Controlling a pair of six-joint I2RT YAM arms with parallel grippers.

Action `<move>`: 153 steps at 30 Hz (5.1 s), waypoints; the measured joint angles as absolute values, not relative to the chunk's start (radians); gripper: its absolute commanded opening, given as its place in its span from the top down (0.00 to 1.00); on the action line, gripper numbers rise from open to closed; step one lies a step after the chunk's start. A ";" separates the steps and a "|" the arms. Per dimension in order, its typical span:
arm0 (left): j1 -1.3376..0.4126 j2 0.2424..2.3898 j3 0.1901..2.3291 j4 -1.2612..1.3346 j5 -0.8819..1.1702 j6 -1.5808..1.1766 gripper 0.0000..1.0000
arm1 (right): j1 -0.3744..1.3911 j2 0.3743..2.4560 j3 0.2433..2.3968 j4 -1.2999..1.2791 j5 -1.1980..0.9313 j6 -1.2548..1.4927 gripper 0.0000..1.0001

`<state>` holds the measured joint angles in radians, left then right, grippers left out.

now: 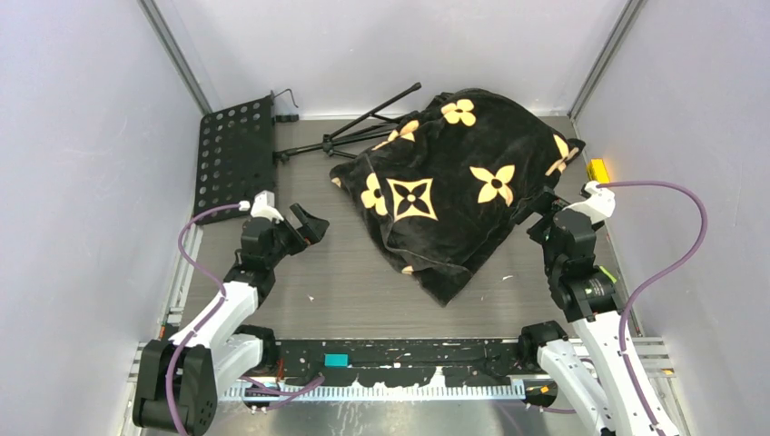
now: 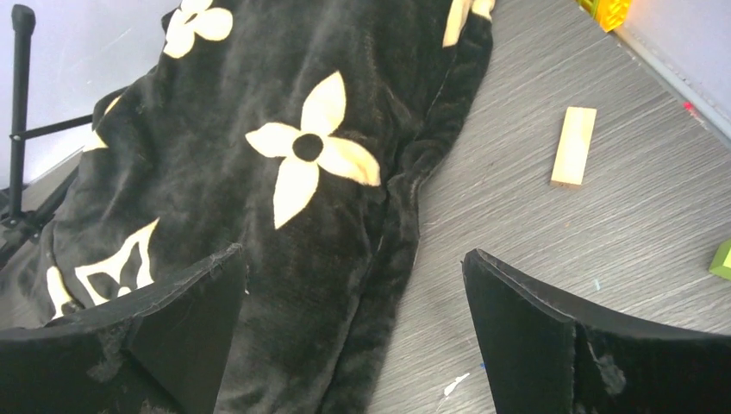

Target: Remove the pillowcase from the pillow

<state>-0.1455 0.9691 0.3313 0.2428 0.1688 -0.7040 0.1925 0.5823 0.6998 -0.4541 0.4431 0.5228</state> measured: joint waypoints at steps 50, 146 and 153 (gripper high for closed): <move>-0.339 1.300 0.490 0.338 0.355 -0.664 0.20 | 0.800 1.192 0.924 -0.205 0.110 0.386 0.06; -0.114 1.095 0.387 0.091 -0.235 -0.803 1.00 | -0.305 1.314 0.774 -0.170 0.051 0.785 0.00; -0.109 1.129 0.389 0.117 -0.208 -0.816 1.00 | -0.304 1.443 0.780 -0.083 -0.014 0.789 0.07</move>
<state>-0.1089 1.1290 0.3885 0.1165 -0.2085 -0.8158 -0.3042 1.4425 0.7795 -0.0834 -0.0143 0.7891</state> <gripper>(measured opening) 0.013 0.981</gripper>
